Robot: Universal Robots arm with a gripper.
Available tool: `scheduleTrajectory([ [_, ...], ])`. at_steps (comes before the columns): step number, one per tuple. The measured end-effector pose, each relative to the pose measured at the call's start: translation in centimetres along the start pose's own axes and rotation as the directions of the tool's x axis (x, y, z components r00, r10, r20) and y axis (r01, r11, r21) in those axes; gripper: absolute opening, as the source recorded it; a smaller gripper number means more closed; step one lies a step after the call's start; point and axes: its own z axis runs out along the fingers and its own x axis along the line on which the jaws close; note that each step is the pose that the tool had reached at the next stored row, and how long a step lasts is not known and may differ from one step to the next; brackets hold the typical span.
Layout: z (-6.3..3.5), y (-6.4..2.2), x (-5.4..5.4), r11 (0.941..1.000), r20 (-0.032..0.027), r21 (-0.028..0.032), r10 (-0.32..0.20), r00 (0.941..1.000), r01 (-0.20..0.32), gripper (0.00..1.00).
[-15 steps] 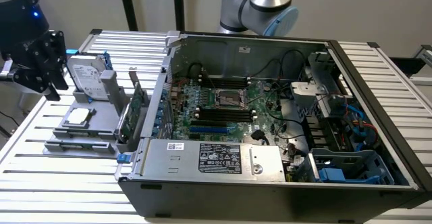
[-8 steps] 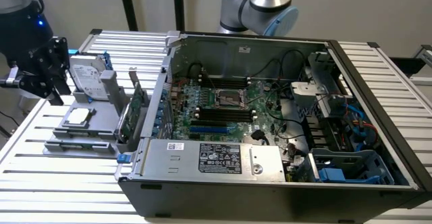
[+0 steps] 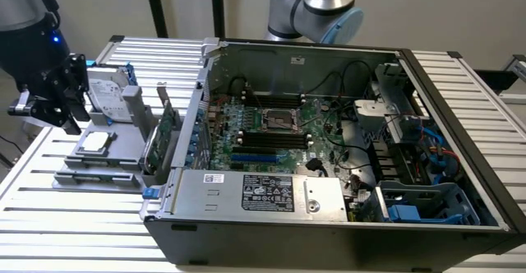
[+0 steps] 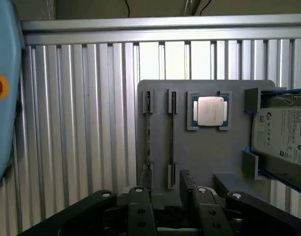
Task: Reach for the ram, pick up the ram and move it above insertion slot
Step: 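Pick up the ram and move it above insertion slot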
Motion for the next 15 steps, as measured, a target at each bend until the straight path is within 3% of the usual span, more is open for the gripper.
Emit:
scheduleTrajectory([
  [15,2.72,-0.05,0.0,1.0000,-0.0001,0.0000,0.000,1.0000,0.000,0.36],
])
